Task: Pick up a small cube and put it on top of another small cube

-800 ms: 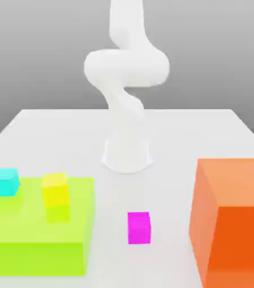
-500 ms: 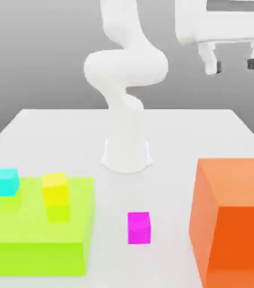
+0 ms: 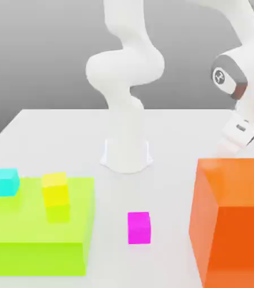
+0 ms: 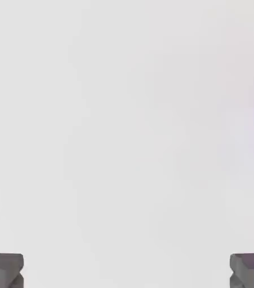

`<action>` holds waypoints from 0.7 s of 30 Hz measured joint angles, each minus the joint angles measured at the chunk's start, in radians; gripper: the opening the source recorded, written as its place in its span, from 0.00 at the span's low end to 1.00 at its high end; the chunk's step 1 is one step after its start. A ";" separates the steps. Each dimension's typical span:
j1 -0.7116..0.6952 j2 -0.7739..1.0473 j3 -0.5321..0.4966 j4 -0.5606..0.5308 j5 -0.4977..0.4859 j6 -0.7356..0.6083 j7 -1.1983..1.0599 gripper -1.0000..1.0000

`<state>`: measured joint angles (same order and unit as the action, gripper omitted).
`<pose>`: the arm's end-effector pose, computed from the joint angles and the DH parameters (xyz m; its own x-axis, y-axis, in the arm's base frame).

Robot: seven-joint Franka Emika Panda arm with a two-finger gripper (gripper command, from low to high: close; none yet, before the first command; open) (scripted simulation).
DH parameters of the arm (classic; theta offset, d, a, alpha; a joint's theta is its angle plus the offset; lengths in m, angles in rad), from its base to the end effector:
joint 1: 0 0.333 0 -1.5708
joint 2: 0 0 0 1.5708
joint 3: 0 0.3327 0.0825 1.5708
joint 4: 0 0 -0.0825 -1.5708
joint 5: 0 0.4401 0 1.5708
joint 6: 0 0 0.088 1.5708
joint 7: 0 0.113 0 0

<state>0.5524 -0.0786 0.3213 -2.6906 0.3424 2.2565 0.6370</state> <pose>0.2476 0.3064 0.1956 0.9237 -0.0515 -0.3796 -0.0143 -0.9948 0.1004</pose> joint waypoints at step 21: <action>-0.019 0.129 -0.014 -0.159 -0.210 0.416 0.908 0.50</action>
<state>0.5337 0.0502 0.3077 -2.8492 0.1326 2.6720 1.5448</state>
